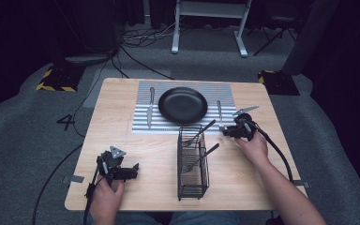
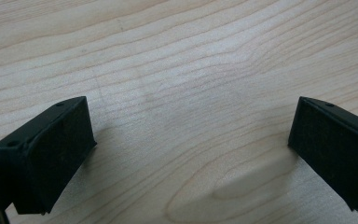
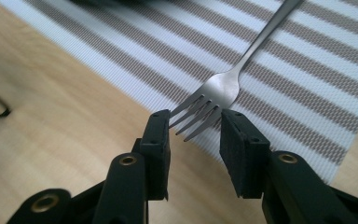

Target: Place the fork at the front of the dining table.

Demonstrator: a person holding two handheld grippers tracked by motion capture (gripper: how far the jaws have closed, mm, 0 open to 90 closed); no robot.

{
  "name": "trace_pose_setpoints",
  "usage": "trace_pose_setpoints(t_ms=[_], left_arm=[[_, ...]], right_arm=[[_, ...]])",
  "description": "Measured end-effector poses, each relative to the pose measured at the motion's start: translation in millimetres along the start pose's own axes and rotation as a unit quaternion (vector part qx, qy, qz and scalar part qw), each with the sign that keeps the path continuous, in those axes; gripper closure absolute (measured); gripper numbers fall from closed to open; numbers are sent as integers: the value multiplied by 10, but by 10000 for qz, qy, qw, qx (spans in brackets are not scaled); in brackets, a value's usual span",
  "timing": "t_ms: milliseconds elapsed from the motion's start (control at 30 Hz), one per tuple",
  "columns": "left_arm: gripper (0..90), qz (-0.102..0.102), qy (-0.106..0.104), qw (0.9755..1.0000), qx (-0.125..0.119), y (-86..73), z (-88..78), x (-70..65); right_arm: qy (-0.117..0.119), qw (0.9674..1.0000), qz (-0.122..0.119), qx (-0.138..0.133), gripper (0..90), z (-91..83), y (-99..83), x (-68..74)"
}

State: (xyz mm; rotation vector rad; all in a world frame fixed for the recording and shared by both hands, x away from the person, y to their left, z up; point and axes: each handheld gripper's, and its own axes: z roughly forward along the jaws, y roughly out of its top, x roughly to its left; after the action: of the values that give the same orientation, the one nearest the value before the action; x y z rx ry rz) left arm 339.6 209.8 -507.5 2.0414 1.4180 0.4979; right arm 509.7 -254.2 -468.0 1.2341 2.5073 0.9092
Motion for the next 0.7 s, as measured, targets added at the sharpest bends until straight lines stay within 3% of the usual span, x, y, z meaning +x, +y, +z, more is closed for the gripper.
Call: trace_pose_setpoints(t_ms=[233,500,700], left_arm=[[1,1,0,10000,1,0,0,0],[1,0,-1,10000,0,0,0,0],[1,1,-1,10000,1,0,0,0]], right_arm=[[-24,9985,488,-232,631,122,117,-208],[-196,9973,562,-437,612,176,153,-291],[-166,9960,698,-534,605,199,153,-335]])
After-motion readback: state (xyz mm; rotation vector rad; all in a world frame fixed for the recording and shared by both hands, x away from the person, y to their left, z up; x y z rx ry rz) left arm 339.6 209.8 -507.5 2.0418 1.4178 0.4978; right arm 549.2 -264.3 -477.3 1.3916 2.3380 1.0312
